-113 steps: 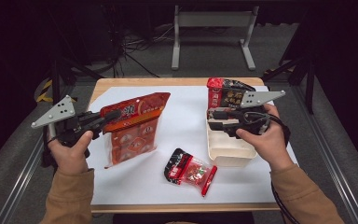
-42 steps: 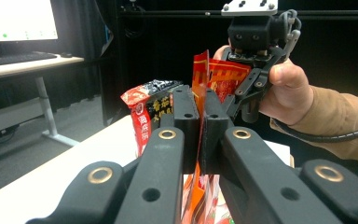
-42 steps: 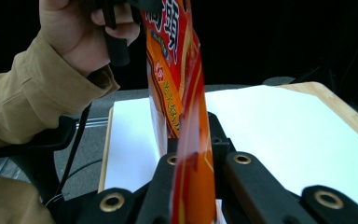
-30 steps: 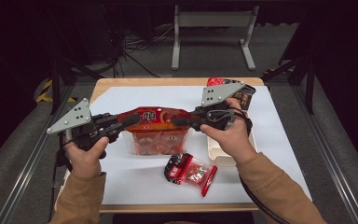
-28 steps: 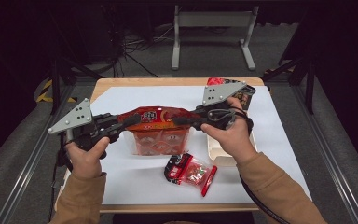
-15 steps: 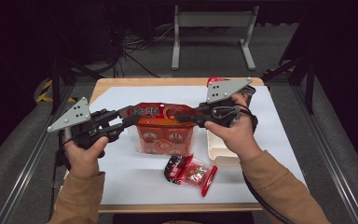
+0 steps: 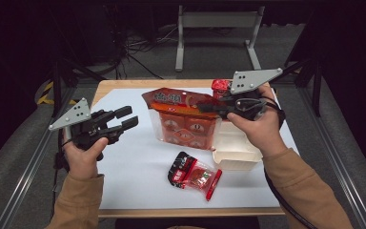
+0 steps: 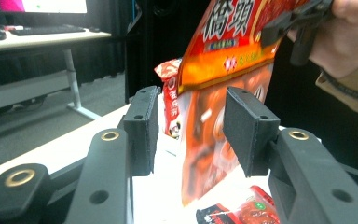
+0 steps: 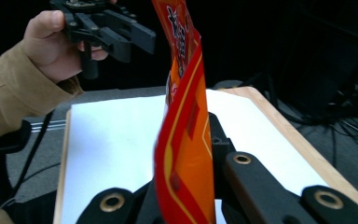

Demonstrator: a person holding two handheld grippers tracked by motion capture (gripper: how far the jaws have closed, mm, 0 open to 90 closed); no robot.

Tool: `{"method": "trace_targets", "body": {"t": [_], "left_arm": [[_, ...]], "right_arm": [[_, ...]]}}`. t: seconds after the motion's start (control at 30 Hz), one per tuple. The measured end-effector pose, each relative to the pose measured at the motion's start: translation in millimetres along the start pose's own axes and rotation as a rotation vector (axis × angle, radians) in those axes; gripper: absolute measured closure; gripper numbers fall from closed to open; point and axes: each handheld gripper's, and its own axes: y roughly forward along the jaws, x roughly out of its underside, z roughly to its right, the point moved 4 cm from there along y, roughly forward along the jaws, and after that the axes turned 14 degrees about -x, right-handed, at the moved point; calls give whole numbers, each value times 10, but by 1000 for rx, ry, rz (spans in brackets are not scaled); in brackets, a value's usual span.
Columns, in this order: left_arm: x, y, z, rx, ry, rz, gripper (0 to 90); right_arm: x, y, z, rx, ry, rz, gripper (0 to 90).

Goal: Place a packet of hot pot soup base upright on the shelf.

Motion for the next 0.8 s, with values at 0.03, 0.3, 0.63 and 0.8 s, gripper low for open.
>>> {"method": "trace_targets", "body": {"t": [0.03,0.3,0.63,0.8], "left_arm": [[6,3,-4,-4,0,-5,540],[49,18,-60,-28,6,-30,480],[90,25,-121,-50,-12,-47,465],[109,36,-135,-50,-15,-57,463]], "right_arm": [[0,-31,9,10,0,-3,900],[55,-283,91,69,17,0,900],[145,-560,135,132,39,12,900],[199,-681,152,161,54,23,900]]}}
